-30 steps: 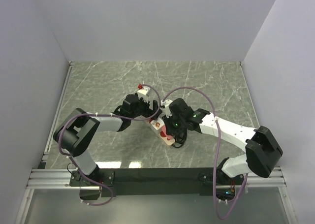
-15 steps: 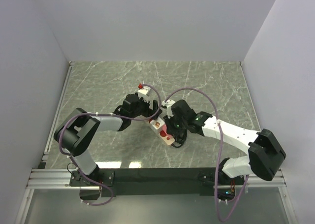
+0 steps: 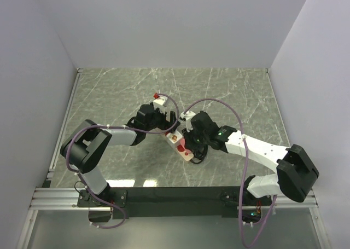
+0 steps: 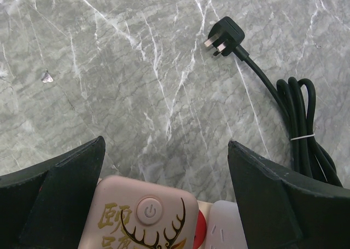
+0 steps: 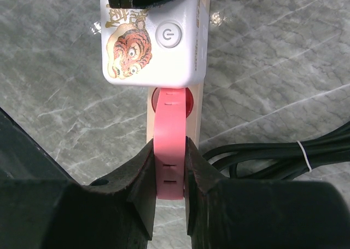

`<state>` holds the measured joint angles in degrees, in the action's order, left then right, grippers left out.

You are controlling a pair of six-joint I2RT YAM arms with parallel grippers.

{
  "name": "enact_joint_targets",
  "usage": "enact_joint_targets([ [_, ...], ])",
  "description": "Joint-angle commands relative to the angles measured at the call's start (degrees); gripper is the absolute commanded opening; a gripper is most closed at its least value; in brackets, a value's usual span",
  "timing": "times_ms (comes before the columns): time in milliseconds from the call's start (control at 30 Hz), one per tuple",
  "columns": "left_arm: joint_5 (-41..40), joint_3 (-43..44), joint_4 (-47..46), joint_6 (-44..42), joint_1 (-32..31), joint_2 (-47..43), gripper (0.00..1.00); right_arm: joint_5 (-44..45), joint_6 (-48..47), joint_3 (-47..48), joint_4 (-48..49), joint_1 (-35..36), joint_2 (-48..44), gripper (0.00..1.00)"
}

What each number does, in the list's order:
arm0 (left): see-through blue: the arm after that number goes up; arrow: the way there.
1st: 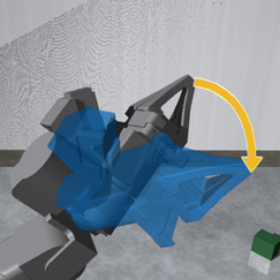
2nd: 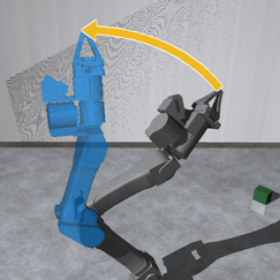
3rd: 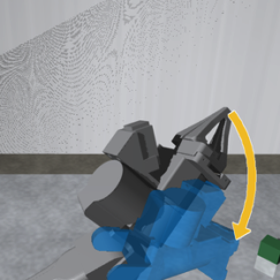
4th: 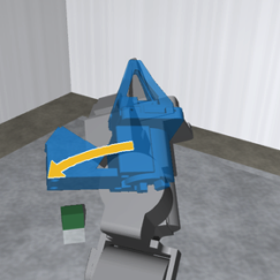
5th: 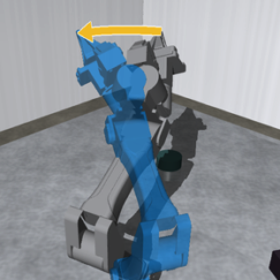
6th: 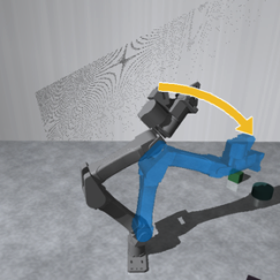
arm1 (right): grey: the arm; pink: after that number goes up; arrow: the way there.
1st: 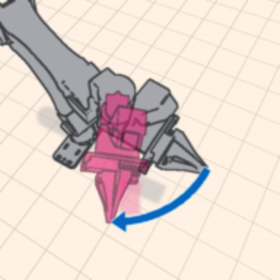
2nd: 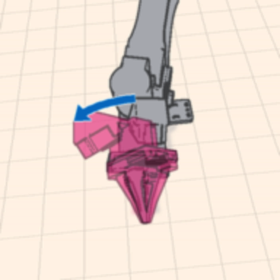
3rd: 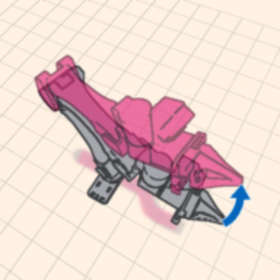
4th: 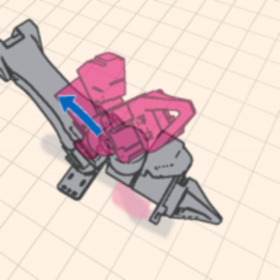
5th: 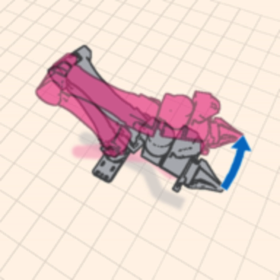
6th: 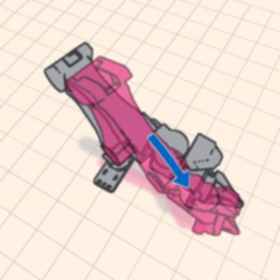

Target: Insert the plug

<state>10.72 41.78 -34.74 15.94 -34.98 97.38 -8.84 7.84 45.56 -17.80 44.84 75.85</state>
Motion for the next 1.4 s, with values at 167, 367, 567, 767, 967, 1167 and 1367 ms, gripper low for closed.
enact_joint_targets([
  [167,3.34,1.99,-2.26,0.32,-0.70,0.70,1.00,-0.30,-0.54,1.02,13.67,-0.37,0.26,0.00],
  [367,3.34,1.90,-2.26,0.32,-0.79,0.70,1.00,-1.09,-0.28,1.19,14.99,-0.28,1.84,0.00],
  [567,3.17,1.73,-2.26,0.14,-0.79,0.44,0.99,-0.04,-0.72,0.85,15.78,-0.28,2.46,0.00],
  [767,3.17,1.73,-1.91,0.05,-0.79,0.70,0.99,2.68,-1.16,0.58,15.96,-0.28,3.51,0.00],
  [967,3.17,1.90,-1.82,-0.04,-0.79,1.23,0.99,4.35,-1.24,-0.65,17.71,-0.02,2.98,0.00],
  [1167,3.08,1.99,-1.56,-0.04,-0.70,1.41,0.99,5.67,-1.33,-1.61,19.56,0.60,2.72,0.00],
  [1367,2.81,2.16,-1.56,-0.21,-0.79,1.49,1.00,7.43,-1.59,-2.67,21.05,0.78,1.58,0.00],
])
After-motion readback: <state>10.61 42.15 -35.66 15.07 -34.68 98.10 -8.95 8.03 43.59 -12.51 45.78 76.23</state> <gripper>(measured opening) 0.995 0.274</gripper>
